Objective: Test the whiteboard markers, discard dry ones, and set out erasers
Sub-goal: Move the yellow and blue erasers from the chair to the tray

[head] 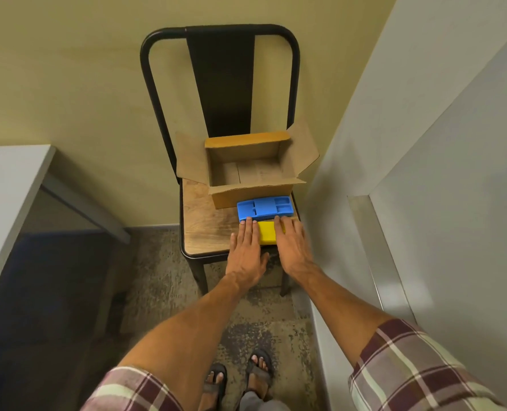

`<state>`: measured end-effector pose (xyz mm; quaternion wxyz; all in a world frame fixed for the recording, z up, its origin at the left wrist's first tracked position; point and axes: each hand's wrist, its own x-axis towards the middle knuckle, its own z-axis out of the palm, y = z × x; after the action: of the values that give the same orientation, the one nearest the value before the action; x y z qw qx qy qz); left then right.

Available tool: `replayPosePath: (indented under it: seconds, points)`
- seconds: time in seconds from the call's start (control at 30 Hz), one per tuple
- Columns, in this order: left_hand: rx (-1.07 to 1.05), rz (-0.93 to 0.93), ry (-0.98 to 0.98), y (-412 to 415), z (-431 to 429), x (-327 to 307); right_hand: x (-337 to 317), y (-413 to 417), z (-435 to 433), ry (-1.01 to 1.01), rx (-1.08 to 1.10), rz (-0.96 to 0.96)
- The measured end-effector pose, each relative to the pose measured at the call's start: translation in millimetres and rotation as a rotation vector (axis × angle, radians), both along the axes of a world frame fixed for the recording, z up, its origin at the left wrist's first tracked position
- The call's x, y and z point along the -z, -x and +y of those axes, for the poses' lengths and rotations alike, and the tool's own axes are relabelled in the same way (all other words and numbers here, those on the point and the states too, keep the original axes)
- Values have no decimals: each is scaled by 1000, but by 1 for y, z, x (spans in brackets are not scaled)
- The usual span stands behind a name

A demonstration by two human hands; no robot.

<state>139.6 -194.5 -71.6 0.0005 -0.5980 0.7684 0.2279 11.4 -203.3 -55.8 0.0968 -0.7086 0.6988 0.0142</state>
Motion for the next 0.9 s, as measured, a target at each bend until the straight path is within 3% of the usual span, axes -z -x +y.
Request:
replayPosePath:
  seconds: [0.33, 0.9]
  points:
    - [29, 1, 57, 4, -3, -16, -14, 6, 14, -44, 125, -209]
    - [444, 153, 268, 81, -41, -65, -80, 69, 48, 203, 450, -129]
